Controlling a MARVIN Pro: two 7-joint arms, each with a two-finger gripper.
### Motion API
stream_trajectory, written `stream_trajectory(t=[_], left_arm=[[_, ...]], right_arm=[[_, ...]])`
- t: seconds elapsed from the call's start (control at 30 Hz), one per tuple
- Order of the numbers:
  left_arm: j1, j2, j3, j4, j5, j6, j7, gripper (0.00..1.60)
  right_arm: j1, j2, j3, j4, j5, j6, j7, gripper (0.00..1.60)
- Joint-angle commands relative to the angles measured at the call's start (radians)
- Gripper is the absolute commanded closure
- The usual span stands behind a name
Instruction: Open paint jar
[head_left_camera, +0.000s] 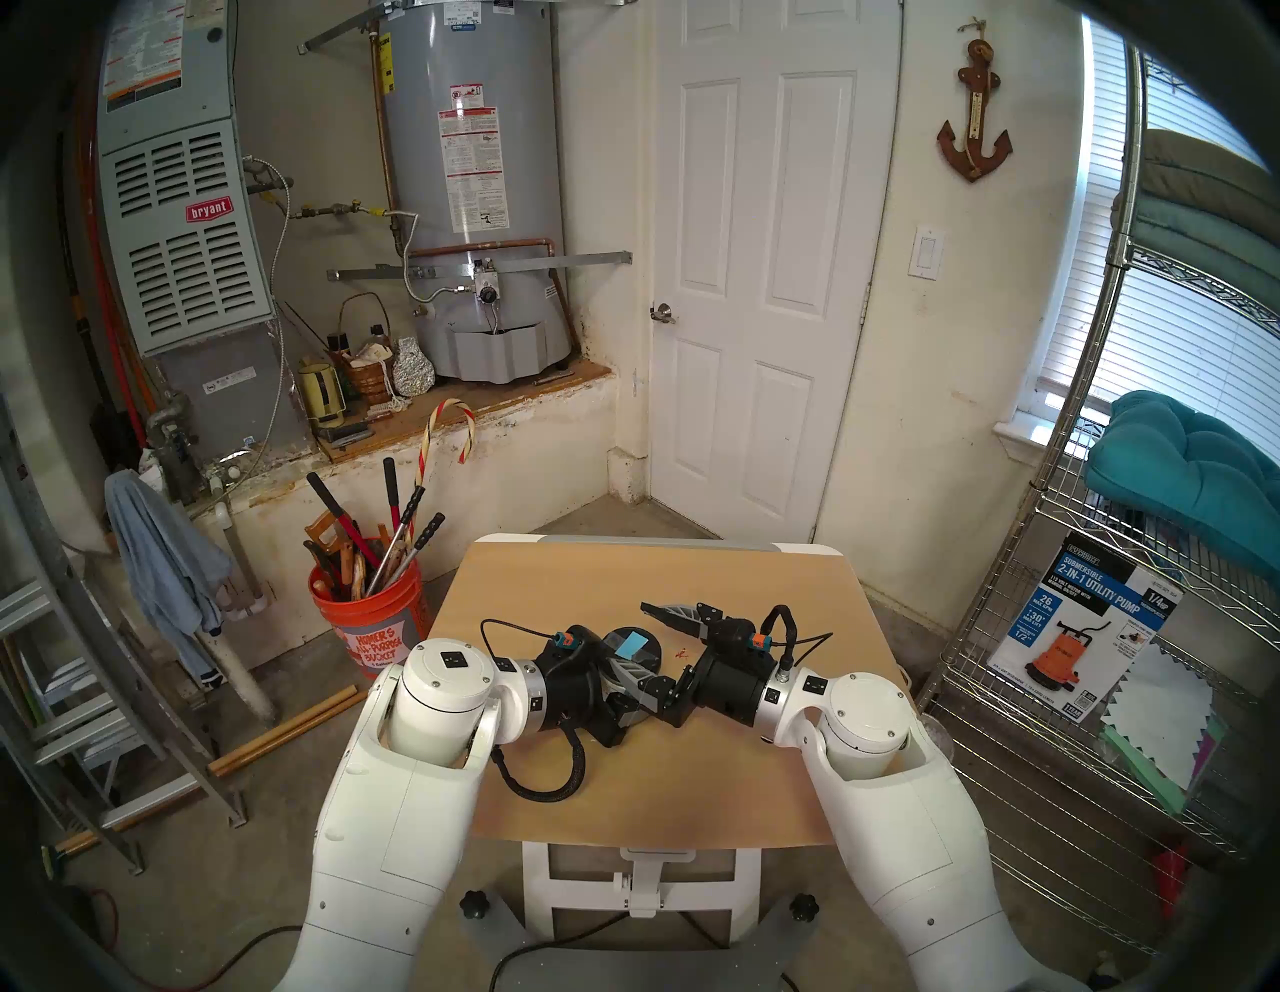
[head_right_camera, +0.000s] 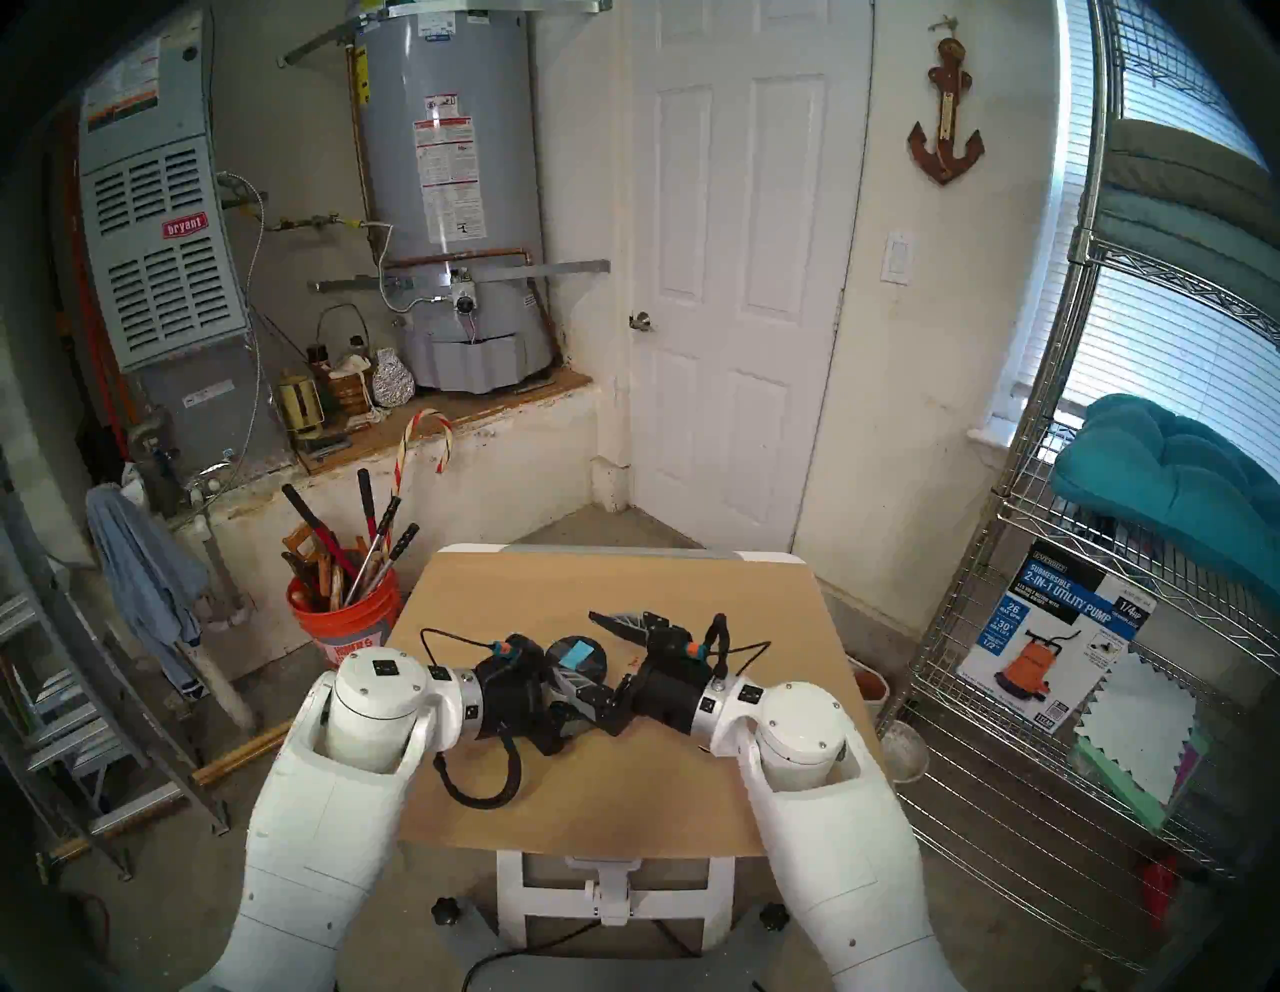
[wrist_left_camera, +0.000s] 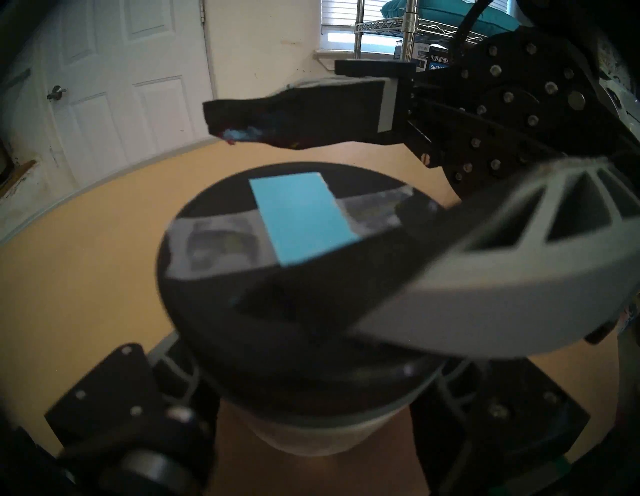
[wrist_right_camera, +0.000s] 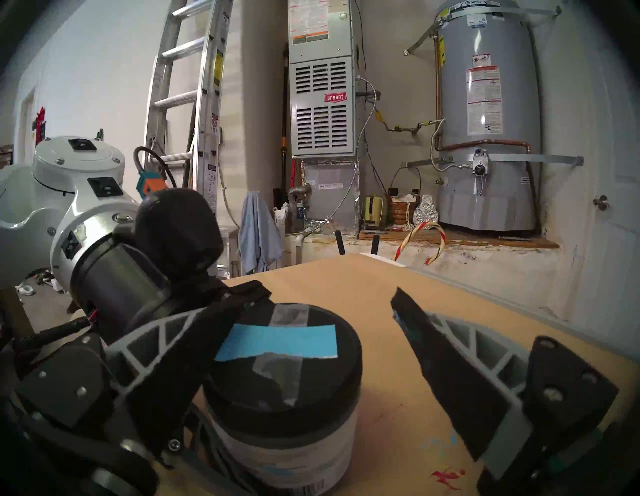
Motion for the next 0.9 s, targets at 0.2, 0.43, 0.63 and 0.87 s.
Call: stream_trajectory(t=[0.2, 0.43, 0.63, 0.87], left_arm=[[-0.015, -0.003, -0.010, -0.011, -0.004, -0.024, -0.002, 1.60], [-0.014, 0.000, -0.011, 0.004, -0.003, -0.041, -0.010, 1.60], [-0.008, -0.001, -0.011, 0.016, 0.003, -0.048, -0.009, 1.60], [-0.006, -0.005, -0.012, 0.017, 0.007, -0.053, -0.003, 1.60]], right_arm=[[0.018, -0.005, 0.032, -0.021, 0.018, -0.001, 0.007, 0.00], [0.028, -0.012, 0.049, -0.016, 0.025, 0.000, 0.008, 0.00], [0.031, -0.014, 0.058, -0.015, 0.026, 0.001, 0.011, 0.00], [0.036, -0.016, 0.064, -0.012, 0.027, 0.001, 0.016, 0.00]])
